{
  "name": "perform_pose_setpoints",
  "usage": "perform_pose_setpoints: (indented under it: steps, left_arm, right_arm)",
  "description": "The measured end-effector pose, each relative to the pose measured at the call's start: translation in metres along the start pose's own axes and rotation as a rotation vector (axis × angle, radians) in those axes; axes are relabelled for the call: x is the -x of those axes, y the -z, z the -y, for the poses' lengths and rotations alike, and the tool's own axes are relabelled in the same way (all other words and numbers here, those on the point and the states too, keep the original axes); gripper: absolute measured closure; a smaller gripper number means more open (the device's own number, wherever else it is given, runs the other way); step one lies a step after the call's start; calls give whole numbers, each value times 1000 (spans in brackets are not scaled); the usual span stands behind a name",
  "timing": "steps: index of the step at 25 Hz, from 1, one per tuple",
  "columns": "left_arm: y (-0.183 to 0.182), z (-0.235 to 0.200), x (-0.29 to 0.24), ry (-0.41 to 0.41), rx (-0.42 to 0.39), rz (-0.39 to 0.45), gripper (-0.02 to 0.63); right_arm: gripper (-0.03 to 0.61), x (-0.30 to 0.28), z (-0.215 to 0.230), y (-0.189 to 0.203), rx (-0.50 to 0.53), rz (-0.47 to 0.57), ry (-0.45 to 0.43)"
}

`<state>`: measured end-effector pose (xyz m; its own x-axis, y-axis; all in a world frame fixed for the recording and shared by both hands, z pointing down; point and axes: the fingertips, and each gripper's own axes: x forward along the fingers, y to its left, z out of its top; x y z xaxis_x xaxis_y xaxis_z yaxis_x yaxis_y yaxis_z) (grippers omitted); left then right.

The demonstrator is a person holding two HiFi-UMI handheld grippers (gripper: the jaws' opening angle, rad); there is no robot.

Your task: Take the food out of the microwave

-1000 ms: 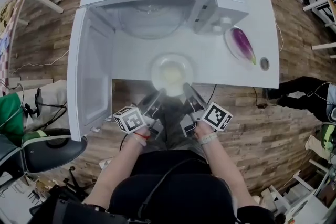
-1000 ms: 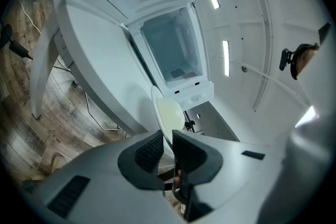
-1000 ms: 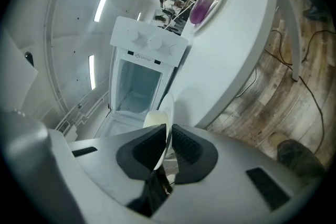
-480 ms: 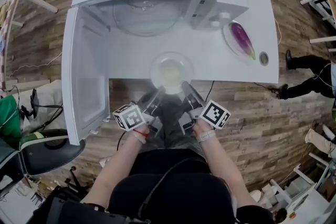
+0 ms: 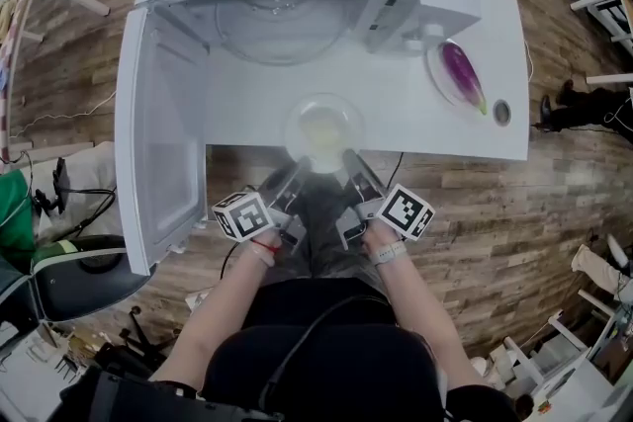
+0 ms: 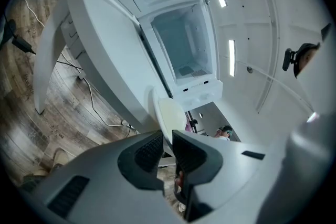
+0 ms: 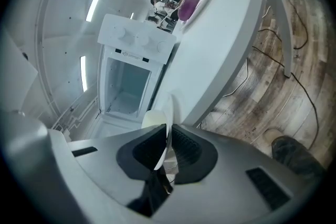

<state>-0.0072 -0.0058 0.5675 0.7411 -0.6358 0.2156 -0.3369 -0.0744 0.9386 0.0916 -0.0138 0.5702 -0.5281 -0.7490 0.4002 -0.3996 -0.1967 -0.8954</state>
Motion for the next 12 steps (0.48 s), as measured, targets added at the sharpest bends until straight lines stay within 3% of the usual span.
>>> perform_pose_setpoints:
  steps: [12]
  left_arm:
    - [1, -1, 0, 26, 10, -48, 558]
  right_arm:
    - [538, -6, -1, -5, -23, 31, 28]
